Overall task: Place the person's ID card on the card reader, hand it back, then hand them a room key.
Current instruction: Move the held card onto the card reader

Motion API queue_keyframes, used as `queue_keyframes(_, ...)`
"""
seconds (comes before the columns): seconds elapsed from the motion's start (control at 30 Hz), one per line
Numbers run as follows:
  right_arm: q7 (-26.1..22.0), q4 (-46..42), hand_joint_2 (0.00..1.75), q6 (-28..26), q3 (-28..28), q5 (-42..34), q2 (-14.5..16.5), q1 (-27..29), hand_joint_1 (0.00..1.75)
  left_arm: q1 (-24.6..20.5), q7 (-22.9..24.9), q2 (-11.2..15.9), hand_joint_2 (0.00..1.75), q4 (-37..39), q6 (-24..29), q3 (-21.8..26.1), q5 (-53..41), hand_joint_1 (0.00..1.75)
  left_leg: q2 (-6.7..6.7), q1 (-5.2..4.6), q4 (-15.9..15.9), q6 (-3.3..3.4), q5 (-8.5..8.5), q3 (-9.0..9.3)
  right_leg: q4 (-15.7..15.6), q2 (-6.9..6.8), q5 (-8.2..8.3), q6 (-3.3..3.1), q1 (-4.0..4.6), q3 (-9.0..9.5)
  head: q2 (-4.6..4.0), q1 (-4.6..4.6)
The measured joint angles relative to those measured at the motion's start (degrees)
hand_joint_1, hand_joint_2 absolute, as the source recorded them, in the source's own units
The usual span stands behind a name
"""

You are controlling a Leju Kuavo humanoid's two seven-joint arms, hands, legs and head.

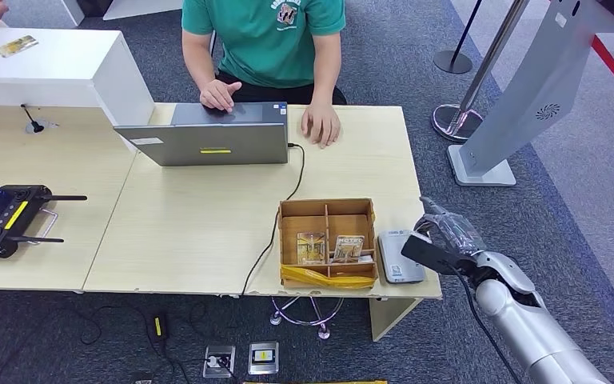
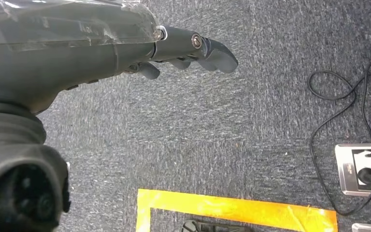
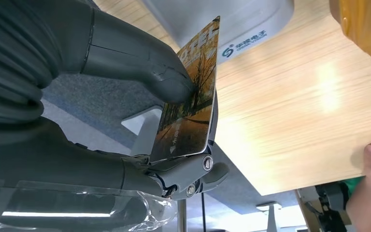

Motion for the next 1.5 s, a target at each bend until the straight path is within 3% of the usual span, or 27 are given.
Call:
queue_keyframes(0.47, 0.02, -2.17, 1.75, 0.31, -2.2, -0.39, -1.8, 2.88, 1.75, -0.03, -0.69, 0.19, 0.0, -0.01, 0.09, -0.01, -0.45, 0.0, 0.01, 0.0, 0.0, 0.0, 0.0, 0.01, 0.0, 0.02, 0.01, 0.01, 0.0, 0.0, 0.0, 0.0)
queue_keyframes(0.93, 1.65, -4.79, 1.75, 5.68, -2.19, 0.95, -1.74, 4.6, 1.75, -0.08, -0.69, 0.25, 0.0, -0.06, -0.72, -0.03, -1.45, 0.0, 0.05, 0.01, -0.01, 0.0, 0.0, 0.05, 0.0, 0.07, 0.01, 0.01, 0.01, 0.03, 0.0, 0.01)
queue_keyframes(1.5, 1.97, -6.09, 1.75, 4.34, -0.38, 0.6, -1.74, 7.24, 1.75, -0.09, -0.69, 1.25, 0.0, -0.6, -1.3, -0.11, -2.02, 0.0, 0.09, 0.01, -0.01, 0.0, 0.0, 0.04, 0.01, 0.1, 0.02, 0.0, 0.01, 0.04, 0.0, 0.01)
